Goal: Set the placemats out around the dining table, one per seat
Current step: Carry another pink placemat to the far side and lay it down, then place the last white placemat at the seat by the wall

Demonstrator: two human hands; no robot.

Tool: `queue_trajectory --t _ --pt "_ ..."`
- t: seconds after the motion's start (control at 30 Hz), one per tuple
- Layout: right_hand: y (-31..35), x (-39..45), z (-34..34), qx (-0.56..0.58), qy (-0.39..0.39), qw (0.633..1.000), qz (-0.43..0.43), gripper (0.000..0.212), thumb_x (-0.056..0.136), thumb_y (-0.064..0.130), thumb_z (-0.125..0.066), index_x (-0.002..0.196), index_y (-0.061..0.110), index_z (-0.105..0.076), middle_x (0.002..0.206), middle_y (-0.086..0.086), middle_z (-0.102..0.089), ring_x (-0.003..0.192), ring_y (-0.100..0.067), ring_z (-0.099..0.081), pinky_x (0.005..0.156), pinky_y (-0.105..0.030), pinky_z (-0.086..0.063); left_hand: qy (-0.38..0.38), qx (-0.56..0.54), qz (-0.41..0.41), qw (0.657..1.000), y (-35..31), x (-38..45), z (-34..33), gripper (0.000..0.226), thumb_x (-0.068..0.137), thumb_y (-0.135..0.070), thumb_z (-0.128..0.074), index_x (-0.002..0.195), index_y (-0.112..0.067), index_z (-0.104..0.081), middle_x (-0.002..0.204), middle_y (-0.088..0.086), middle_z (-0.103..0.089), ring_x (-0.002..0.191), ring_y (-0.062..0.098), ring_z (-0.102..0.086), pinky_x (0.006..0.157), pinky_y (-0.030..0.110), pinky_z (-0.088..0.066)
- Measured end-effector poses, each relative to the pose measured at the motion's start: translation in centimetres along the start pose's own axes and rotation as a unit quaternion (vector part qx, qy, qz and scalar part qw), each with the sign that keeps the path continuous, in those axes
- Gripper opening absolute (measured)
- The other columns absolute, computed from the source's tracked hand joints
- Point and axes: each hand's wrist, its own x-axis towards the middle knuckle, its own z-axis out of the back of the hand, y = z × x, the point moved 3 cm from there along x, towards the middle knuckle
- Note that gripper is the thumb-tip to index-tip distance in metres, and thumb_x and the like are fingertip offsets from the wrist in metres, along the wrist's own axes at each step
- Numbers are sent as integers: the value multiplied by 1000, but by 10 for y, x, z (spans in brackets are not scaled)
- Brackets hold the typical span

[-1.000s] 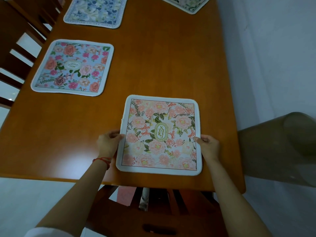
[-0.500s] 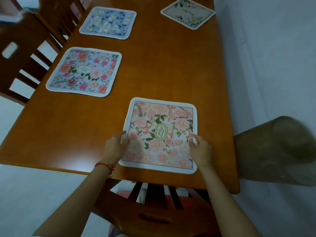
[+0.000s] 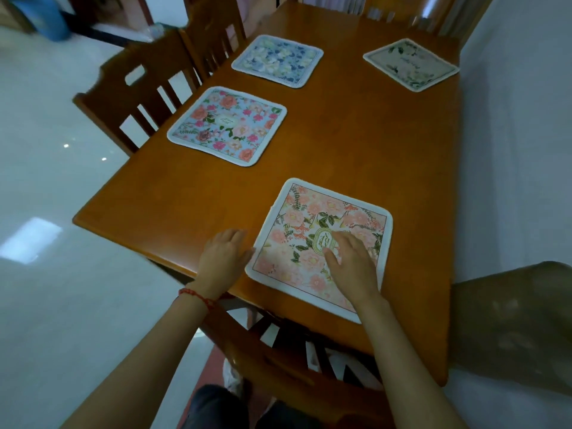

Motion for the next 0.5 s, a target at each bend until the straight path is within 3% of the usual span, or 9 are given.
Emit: queue_trajectory --t 0.13,0.3,0.5 --pt "37 5 -10 -8 14 998 54 42 95 28 -44 134 11 -43 140 -6 -42 130 -20 -34 105 -32 -30 -44 14 13 999 29 -15 19 47 93 -31 -49 134 -8 -44 134 14 -49 124 32 -44 103 46 -38" --pt "91 12 -31 -34 40 992 112 42 95 28 -43 134 12 -42 138 -6 -43 128 -19 -36 103 -33 -32 -121 31 19 992 73 -38 46 40 85 -20 -64 120 -2 -57 115 20 -62 106 39 -58 88 50 -47" --pt "165 18 -74 -50 57 986 150 44 95 35 -42 134 16 -43 140 -4 -43 128 -18 -37 103 -33 -34 -152 62 53 985 143 -67 75 38 79 -19 -70 111 1 -62 108 21 -66 96 41 -62 82 51 -50"
